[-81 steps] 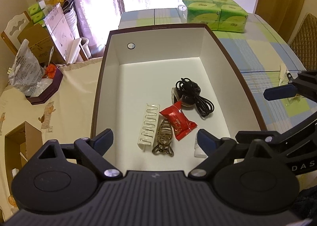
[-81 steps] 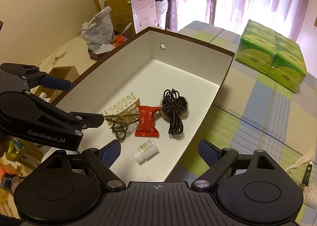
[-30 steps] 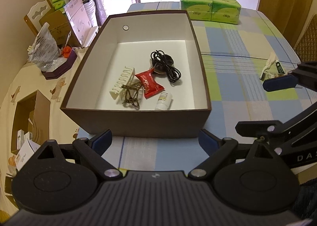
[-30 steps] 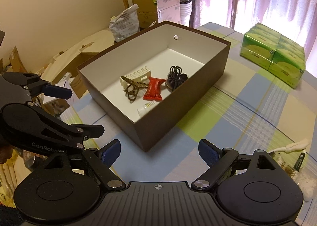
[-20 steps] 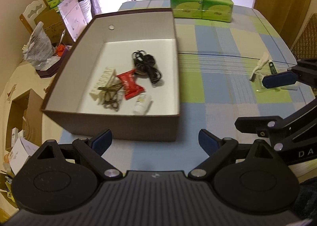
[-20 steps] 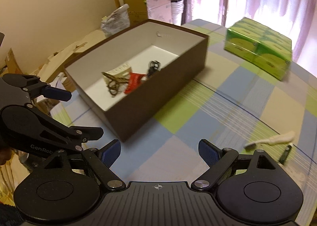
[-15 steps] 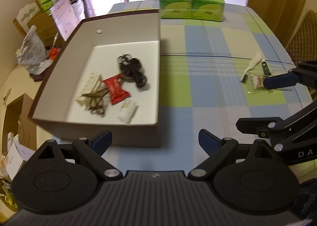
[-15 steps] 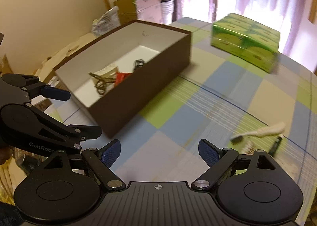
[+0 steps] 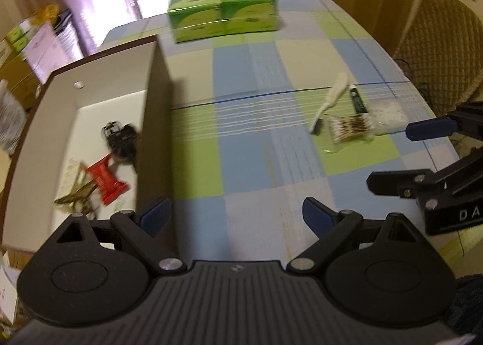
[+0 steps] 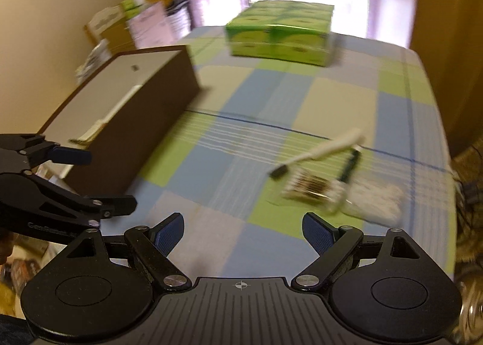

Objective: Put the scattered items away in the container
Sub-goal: 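Withdraw both tools from the box toward the cotton swabs and floss box, then grasp the cotton swab pack with the left tool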

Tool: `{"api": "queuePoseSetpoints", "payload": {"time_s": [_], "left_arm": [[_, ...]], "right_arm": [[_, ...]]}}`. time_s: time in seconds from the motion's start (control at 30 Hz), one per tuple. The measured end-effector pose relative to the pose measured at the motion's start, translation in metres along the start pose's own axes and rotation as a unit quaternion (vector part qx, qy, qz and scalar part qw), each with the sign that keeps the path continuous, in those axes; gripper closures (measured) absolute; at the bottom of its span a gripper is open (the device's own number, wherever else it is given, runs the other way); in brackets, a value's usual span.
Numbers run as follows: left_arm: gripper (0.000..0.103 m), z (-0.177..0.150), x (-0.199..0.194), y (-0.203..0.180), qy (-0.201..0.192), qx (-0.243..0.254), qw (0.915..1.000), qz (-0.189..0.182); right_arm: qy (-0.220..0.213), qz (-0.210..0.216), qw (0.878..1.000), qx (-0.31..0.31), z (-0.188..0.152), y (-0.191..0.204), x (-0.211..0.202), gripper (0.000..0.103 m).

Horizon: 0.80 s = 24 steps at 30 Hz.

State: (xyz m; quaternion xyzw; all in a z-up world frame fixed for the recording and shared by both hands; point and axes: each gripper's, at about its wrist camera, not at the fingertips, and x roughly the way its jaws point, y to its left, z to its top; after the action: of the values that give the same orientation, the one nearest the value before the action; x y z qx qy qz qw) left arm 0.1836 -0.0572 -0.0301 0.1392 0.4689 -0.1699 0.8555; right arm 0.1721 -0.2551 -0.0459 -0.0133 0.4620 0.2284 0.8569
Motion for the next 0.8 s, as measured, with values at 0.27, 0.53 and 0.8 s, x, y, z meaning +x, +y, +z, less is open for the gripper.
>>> {"api": "queuePoseSetpoints", "payload": {"time_s": [0.27, 0.53, 0.8], "left_arm": [[0.011, 0.015, 0.02, -0.026, -0.004, 0.045, 0.9982, -0.04], [0.012, 0.027, 0.039, -0.048, -0.011, 0.089, 0.9929, -0.077], [0.014, 0.04, 0.067, -0.071, -0.011, 0.131, 0.9863, -0.1]], "right_arm": [[0.003, -0.057, 0.996, 0.062, -0.015, -0.04, -0.006, 0.012], [0.009, -0.082, 0.993, 0.086, -0.022, -0.065, -0.004, 0.012], [0.015, -0.096, 0.991, 0.094, -0.031, -0.091, 0.006, 0.012]]}}
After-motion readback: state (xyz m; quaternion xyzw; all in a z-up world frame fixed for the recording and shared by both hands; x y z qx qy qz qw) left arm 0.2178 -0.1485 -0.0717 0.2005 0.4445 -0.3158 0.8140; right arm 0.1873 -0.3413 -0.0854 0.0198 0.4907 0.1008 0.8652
